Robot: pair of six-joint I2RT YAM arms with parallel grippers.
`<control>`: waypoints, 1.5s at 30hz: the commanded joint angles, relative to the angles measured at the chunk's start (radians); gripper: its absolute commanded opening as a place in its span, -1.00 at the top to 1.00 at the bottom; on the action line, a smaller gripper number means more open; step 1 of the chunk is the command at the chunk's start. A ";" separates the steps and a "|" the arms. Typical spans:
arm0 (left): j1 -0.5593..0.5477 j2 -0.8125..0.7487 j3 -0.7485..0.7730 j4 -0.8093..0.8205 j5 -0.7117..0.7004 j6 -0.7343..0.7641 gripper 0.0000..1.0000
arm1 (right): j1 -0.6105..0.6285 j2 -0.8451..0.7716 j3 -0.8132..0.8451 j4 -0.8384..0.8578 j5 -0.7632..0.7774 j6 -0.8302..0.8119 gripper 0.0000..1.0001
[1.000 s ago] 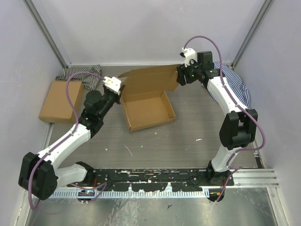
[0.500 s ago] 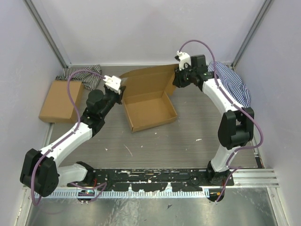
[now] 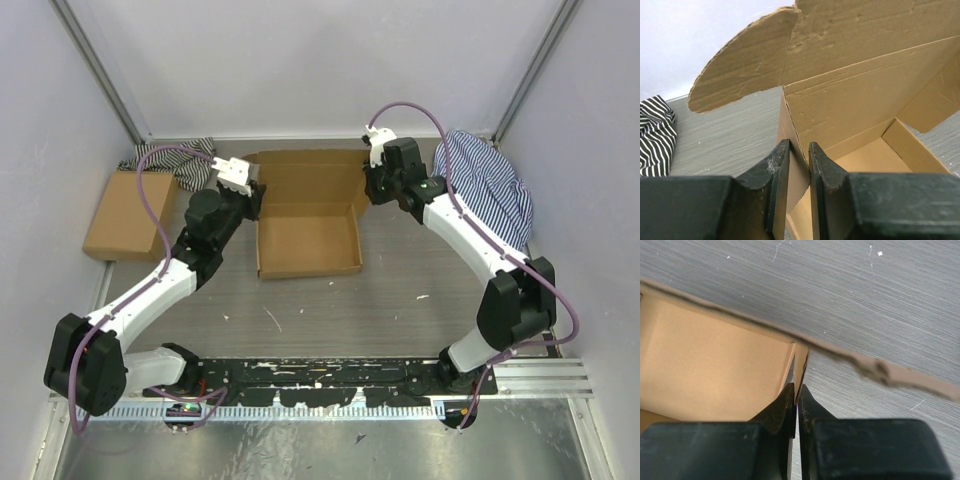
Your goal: Fold the paper box
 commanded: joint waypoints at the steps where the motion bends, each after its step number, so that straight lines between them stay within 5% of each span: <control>1: -0.013 0.008 0.028 0.006 0.008 -0.067 0.44 | 0.031 -0.077 0.006 0.096 0.078 0.073 0.80; 18: -0.016 0.017 -0.052 0.003 -0.034 -0.219 0.47 | 0.119 -0.163 -0.150 0.234 0.238 0.245 0.81; 45: -0.078 -0.065 -0.133 -0.107 -0.093 -0.270 0.49 | 0.222 -0.248 -0.294 0.225 0.406 0.399 0.81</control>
